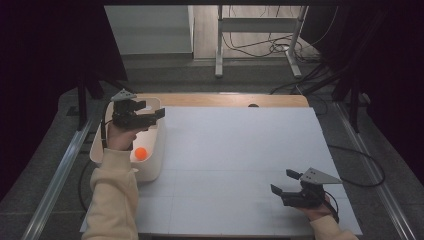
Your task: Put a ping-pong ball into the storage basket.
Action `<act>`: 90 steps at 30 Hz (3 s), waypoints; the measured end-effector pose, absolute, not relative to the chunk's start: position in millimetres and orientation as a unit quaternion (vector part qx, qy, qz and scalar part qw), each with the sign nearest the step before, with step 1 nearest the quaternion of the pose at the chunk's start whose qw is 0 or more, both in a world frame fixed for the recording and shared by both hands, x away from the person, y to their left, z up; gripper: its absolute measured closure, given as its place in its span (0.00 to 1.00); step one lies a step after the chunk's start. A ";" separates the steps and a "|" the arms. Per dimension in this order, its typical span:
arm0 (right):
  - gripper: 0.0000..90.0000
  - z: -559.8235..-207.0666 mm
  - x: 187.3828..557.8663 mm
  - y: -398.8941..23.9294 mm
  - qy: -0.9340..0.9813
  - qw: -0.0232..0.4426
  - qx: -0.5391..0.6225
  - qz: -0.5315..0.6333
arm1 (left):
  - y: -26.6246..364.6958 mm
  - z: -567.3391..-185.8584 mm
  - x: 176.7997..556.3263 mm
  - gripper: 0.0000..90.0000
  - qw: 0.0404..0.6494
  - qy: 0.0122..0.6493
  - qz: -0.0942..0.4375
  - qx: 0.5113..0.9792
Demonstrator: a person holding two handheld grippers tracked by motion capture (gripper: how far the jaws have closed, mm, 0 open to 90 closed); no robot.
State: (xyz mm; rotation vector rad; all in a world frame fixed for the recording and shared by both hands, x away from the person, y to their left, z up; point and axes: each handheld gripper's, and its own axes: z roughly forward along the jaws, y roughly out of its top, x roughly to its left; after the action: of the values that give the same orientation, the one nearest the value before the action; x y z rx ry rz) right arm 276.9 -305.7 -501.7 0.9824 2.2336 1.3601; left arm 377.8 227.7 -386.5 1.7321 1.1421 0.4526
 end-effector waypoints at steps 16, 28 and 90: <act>0.18 -500.9 277.7 -307.4 0.786 0.169 0.346 0.484 | 206.8 -375.9 368.1 0.14 0.517 0.427 0.173 0.721; 0.18 -501.0 279.4 -307.2 0.783 0.164 0.349 0.487 | 189.5 -374.4 360.1 0.13 0.521 0.405 0.152 0.736; 0.18 -500.9 274.6 -304.6 0.787 0.177 0.347 0.478 | 148.8 -493.4 255.0 0.13 0.466 0.347 0.122 0.805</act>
State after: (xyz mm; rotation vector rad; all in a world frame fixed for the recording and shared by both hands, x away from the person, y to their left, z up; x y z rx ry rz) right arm 274.6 -304.6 -500.9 0.9820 2.2279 1.3532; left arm 255.0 148.8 -493.4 1.9752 0.8529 0.2992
